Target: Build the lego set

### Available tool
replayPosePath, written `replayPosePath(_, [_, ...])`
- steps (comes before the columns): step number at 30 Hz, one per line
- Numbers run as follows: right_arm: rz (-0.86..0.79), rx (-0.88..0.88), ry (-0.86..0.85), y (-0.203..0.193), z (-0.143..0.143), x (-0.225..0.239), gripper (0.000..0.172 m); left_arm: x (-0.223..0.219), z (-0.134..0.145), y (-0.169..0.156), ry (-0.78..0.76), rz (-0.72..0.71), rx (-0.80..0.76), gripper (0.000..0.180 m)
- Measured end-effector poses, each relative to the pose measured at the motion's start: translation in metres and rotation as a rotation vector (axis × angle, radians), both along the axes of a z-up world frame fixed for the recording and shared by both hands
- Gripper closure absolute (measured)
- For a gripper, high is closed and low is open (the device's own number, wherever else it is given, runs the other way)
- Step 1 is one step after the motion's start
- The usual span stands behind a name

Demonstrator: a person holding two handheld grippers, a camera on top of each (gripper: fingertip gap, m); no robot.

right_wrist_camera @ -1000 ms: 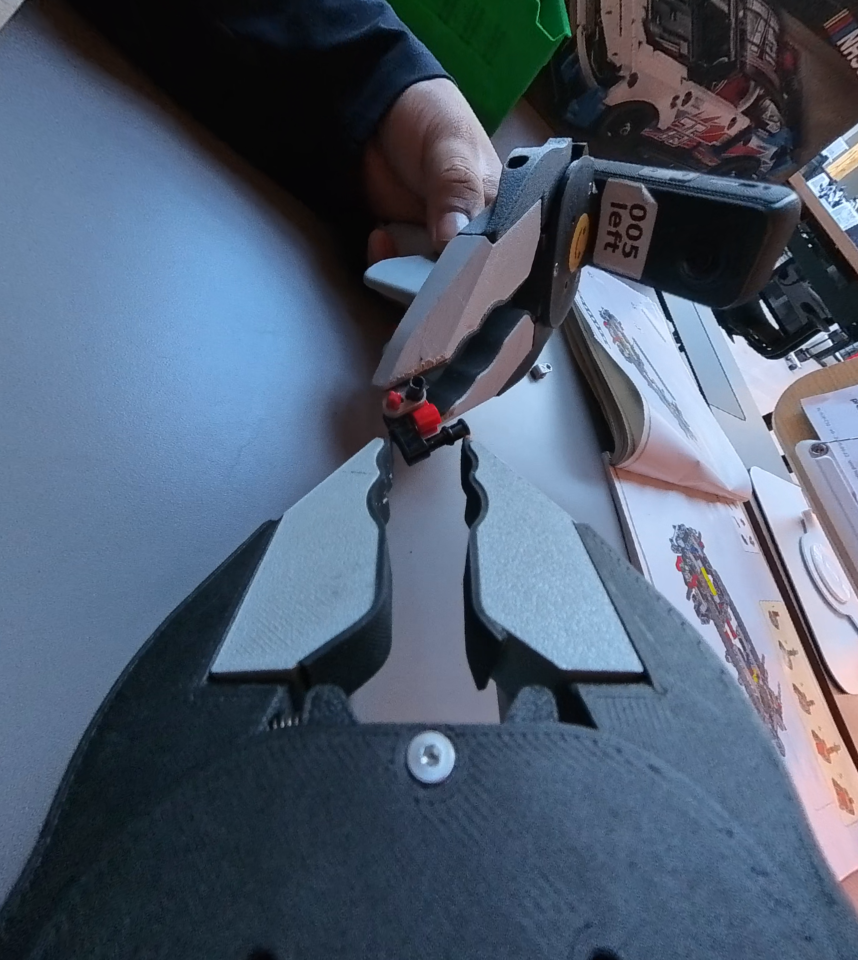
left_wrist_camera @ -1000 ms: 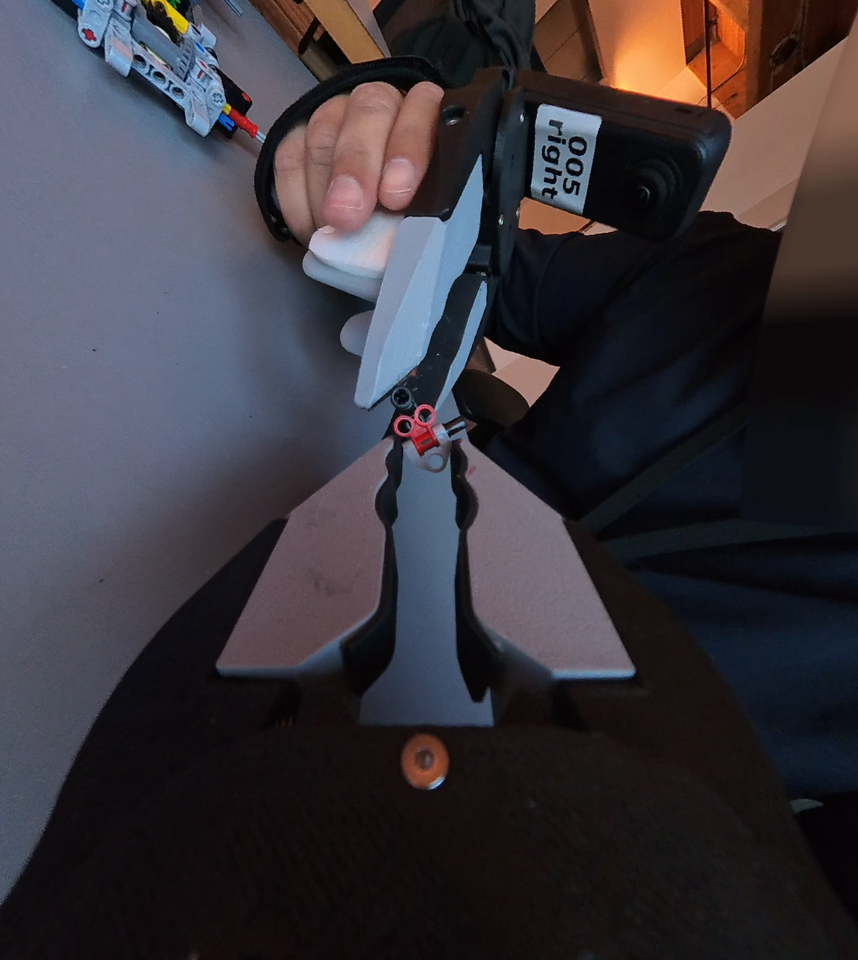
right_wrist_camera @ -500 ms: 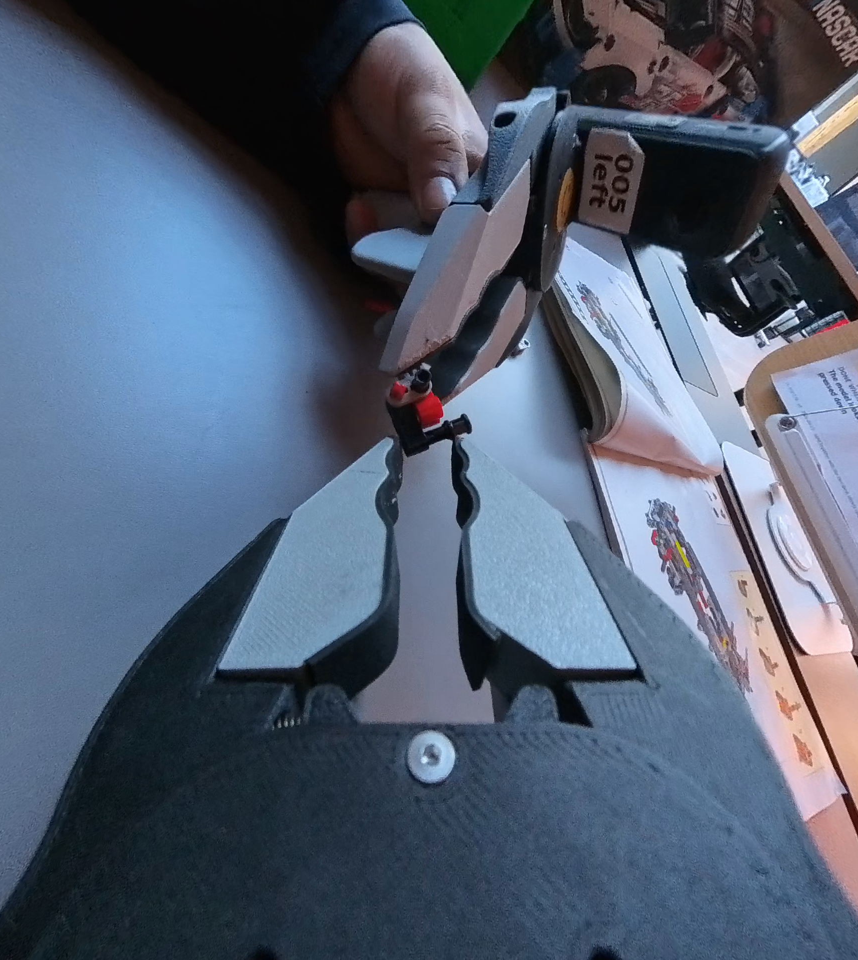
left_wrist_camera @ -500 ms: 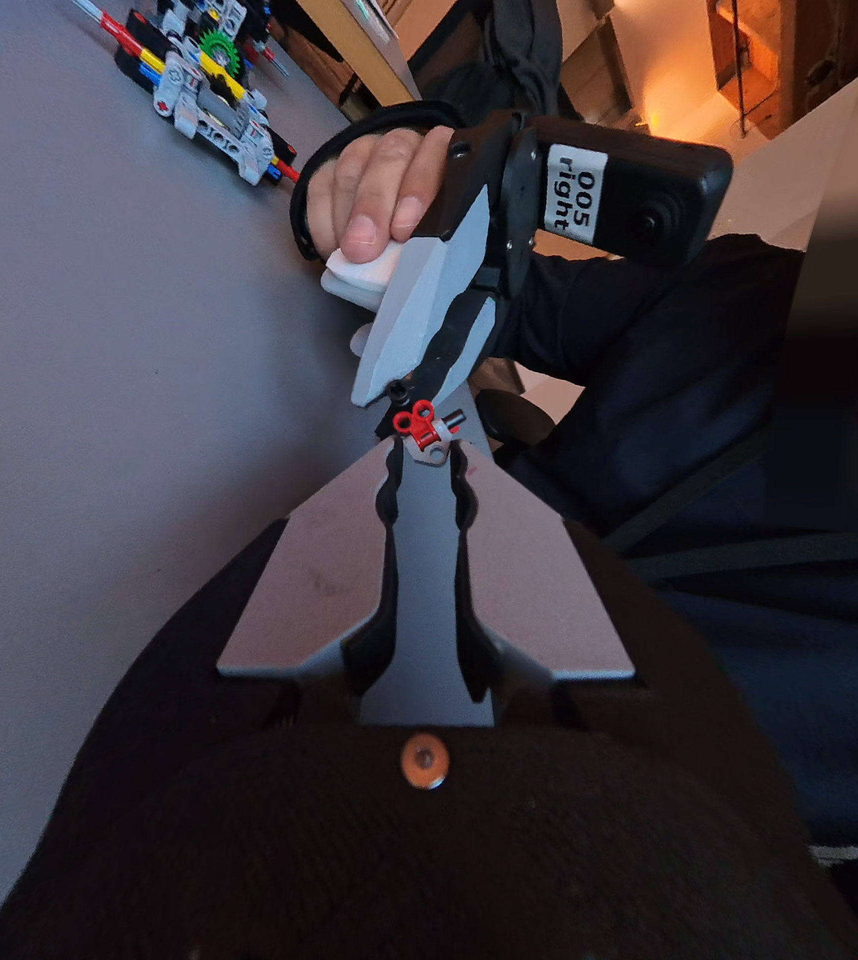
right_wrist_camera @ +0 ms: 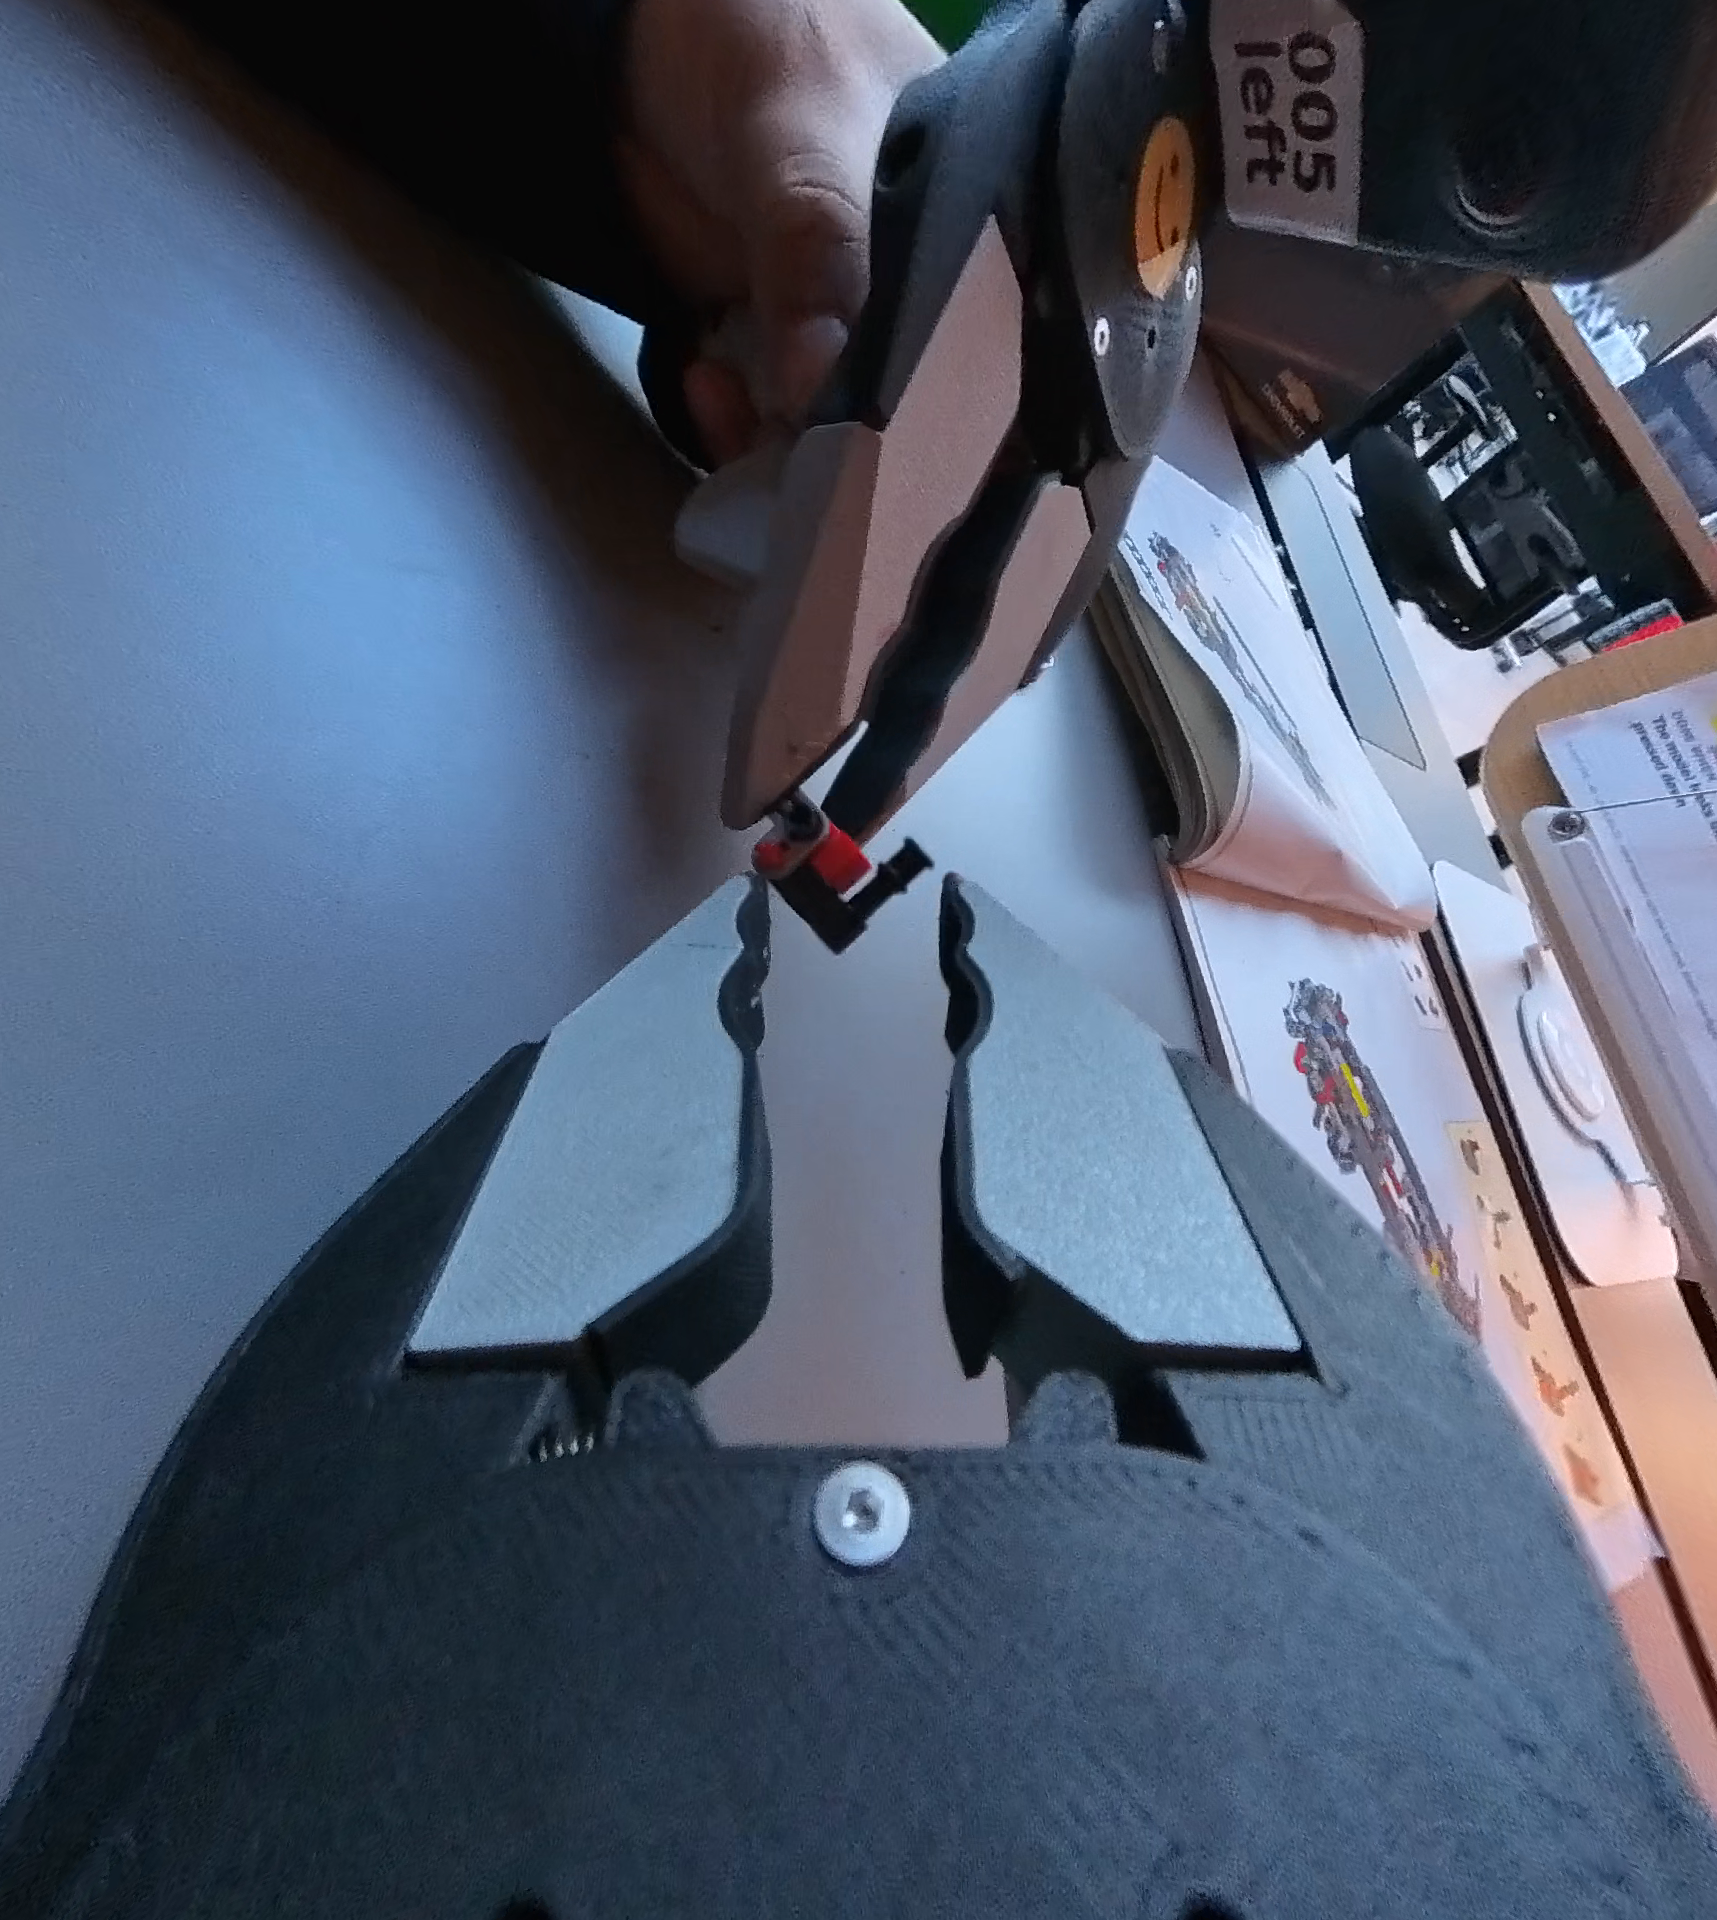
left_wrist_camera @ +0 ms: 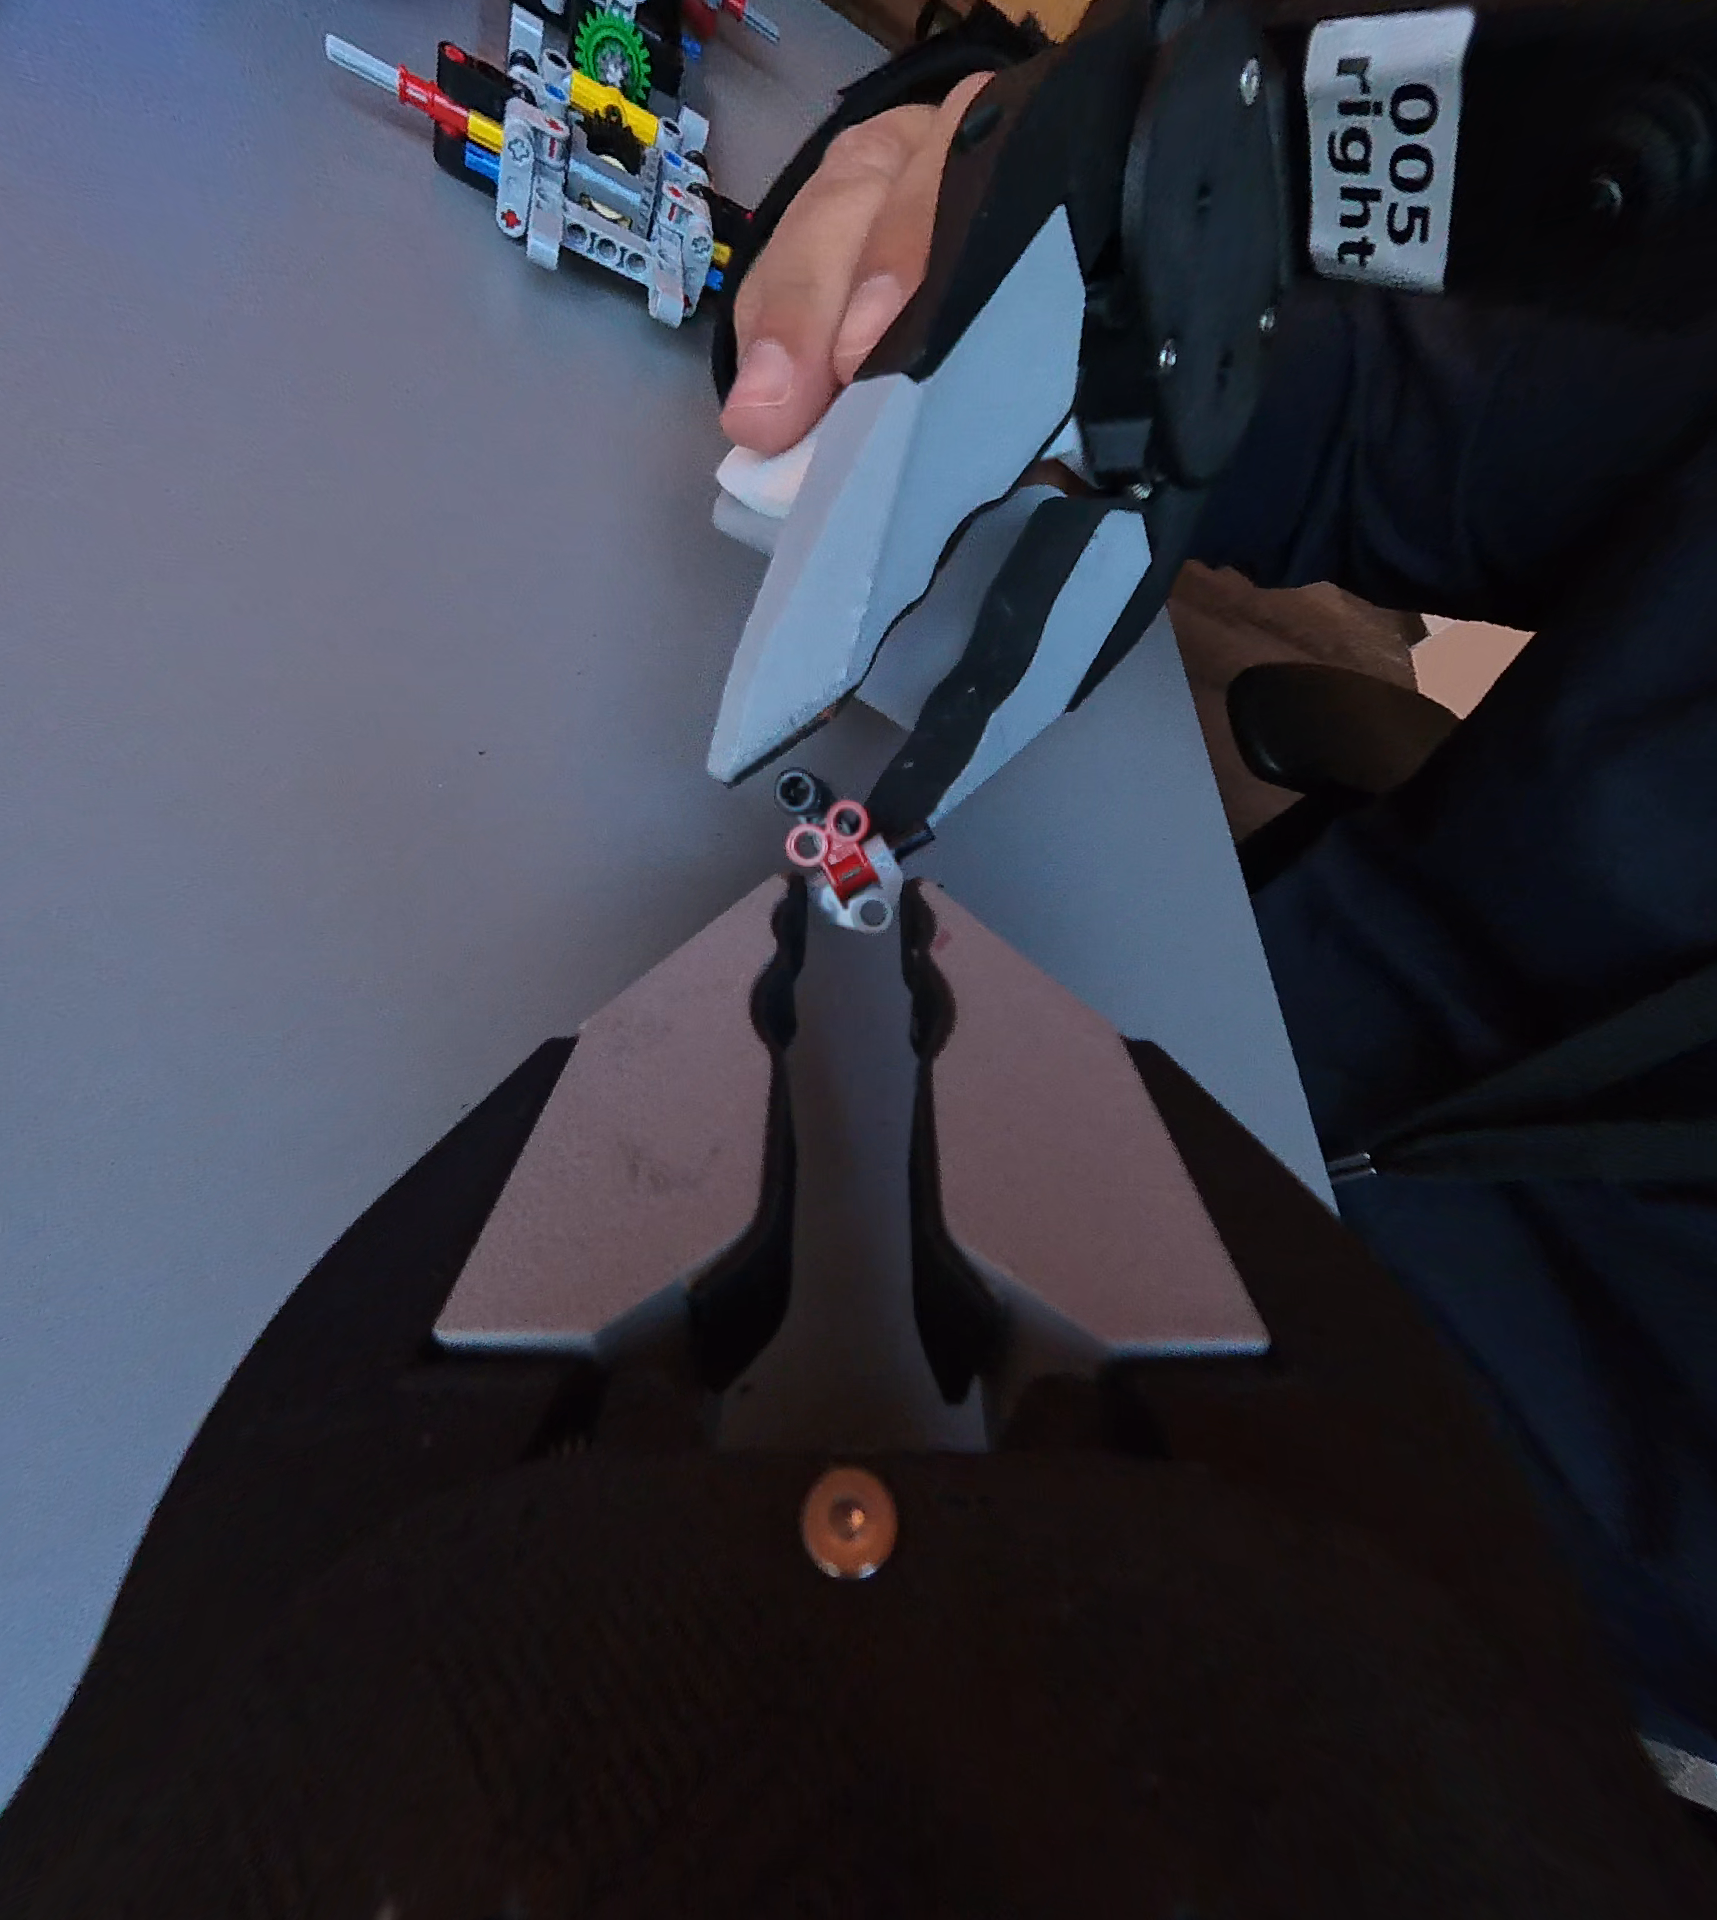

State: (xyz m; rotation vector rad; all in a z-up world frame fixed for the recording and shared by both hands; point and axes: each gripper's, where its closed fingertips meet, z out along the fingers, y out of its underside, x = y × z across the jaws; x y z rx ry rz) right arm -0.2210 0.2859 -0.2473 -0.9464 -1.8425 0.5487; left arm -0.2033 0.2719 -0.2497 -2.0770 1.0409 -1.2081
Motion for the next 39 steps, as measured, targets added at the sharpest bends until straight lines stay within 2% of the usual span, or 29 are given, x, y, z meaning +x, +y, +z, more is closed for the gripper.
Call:
replayPosePath(4, [0.014,0.035,0.002,-0.004,-0.001,-0.001,0.142,0.002,0.001,-0.003,-0.023,-0.012,-0.026,0.164])
replayPosePath(7, [-0.035,0.011,-0.050,0.005,-0.009,0.000,0.147,0.001,-0.003,0.006,-0.016,0.015,-0.022,0.164])
replayPosePath(11, [-0.117,-0.102,-0.072,0.021,-0.014,0.001,0.147,-0.005,0.001,0.014,-0.023,0.056,0.013,0.158])
replayPosePath(14, [-0.166,-0.230,-0.090,0.030,-0.016,0.002,0.147,-0.012,-0.003,0.019,0.031,0.094,0.054,0.154])
replayPosePath(19, [-0.213,-0.341,-0.090,0.038,-0.014,0.004,0.147,-0.020,-0.016,0.031,0.172,0.155,0.169,0.150])
replayPosePath(25, [-0.230,-0.414,-0.134,0.036,-0.019,0.005,0.148,-0.022,-0.016,0.042,0.331,0.186,0.421,0.149])
replayPosePath(29, [-0.231,-0.437,-0.152,0.033,-0.021,0.004,0.147,-0.015,-0.012,0.039,0.376,0.149,0.548,0.159])
replayPosePath(39, [-0.218,-0.468,-0.179,0.027,-0.024,0.003,0.147,-0.005,-0.019,0.035,0.439,0.090,0.634,0.161])
